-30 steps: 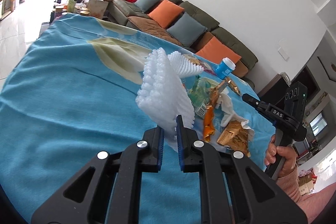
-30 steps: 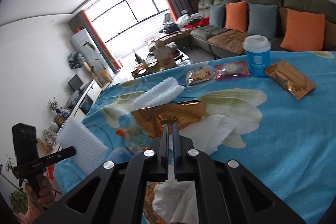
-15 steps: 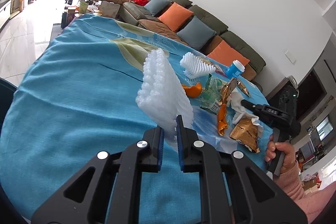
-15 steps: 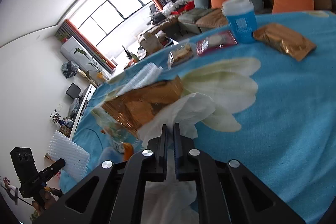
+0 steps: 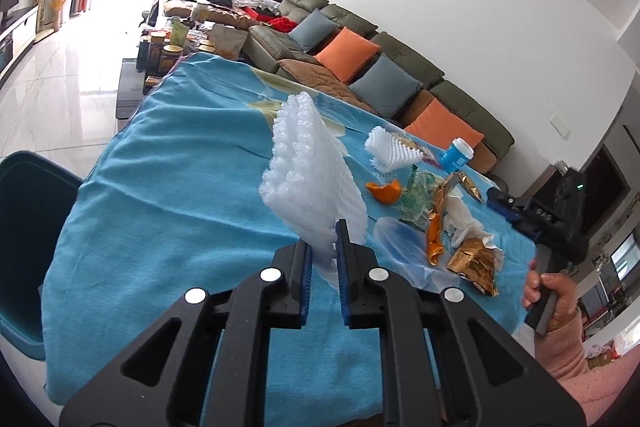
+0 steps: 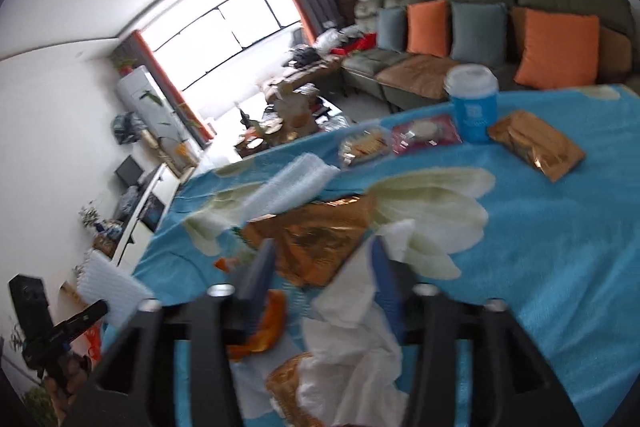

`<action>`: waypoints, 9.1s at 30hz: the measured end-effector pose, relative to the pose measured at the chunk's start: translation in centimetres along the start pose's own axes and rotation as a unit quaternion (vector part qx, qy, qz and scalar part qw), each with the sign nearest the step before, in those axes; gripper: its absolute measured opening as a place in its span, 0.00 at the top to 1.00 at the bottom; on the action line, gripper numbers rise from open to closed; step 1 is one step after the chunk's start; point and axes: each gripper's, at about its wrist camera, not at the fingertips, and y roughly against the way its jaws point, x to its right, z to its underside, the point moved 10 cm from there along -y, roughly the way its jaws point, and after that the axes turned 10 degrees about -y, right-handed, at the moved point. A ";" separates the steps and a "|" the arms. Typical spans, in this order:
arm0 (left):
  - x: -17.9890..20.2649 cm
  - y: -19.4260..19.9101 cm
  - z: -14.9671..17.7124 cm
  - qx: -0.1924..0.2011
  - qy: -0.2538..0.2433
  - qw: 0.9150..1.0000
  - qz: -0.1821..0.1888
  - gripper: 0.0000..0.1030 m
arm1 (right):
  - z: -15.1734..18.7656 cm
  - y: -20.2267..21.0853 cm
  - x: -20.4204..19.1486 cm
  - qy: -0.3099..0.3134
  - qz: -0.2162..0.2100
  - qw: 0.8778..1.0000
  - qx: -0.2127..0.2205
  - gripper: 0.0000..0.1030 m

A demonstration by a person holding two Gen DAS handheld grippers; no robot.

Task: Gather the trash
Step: 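Lift the foam net and tissue and swing both tools toward the bin, then open both tools over the teal bin to drop net and tissue, then grasp the gold wrapper with the left tool while the right tool grasps tissue, then carry the gold wrapper and tissue toward the teal bin, then open both tools over the teal bin to drop wrapper and tissue, then swing both open tools back over the table toward the remaining trash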

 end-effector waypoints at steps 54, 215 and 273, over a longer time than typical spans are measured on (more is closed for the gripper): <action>-26.5 13.1 7.5 0.006 0.183 0.955 -0.232 0.88 | 22.2 -12.7 -42.1 0.307 -0.269 0.880 -0.245 0.85; -23.2 14.6 6.2 0.005 0.129 0.973 -0.191 0.97 | 21.4 -11.2 -42.2 0.281 -0.320 0.867 -0.258 0.95; 1.3 -4.7 0.1 -0.017 -0.052 0.998 0.005 0.46 | 5.3 -2.3 -17.6 0.166 -0.140 0.974 -0.066 0.55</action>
